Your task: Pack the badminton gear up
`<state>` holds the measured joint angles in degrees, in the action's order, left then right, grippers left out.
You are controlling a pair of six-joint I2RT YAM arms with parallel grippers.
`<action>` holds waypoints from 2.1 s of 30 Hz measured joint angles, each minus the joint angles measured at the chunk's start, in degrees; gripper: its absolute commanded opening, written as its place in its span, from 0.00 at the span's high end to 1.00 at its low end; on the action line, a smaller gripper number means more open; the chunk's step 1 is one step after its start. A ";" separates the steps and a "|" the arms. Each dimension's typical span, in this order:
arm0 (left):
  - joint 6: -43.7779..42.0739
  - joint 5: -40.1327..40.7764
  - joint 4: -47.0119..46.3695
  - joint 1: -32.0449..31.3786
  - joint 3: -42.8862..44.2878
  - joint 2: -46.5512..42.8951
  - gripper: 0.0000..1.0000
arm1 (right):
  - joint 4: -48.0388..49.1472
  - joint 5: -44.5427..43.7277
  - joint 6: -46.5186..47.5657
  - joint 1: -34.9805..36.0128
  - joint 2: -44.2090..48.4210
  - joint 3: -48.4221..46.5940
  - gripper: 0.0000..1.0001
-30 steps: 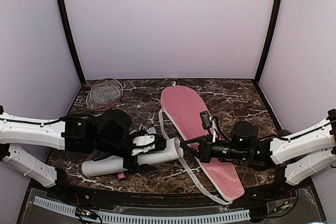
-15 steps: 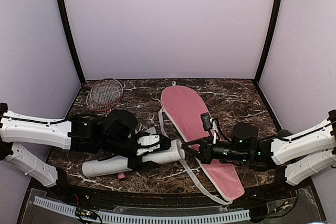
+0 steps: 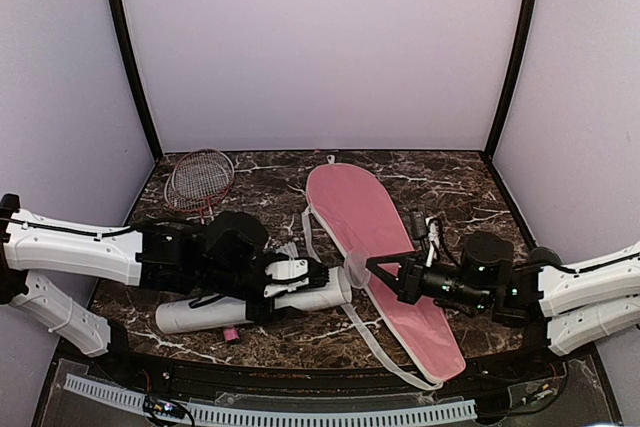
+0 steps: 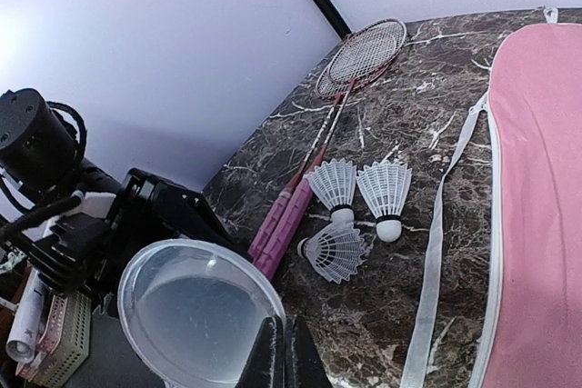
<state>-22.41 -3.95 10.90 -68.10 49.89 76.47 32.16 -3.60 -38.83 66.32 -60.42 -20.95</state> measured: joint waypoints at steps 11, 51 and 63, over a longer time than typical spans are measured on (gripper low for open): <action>-0.09 1.70 2.29 0.07 0.00 0.68 0.39 | -2.21 -4.13 0.00 -0.07 2.03 0.79 1.00; 0.31 17.94 3.80 12.74 -1.29 -13.66 0.37 | -18.93 -3.39 -3.67 10.67 -29.38 -16.70 0.86; 0.31 17.88 3.85 12.74 -1.29 -13.57 0.37 | -18.80 -3.41 -4.50 10.67 -29.99 -16.70 0.70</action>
<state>-22.11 13.93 14.74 -55.35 48.60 62.89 13.37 -7.01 -43.33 76.99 -90.41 -37.65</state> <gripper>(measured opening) 0.630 0.283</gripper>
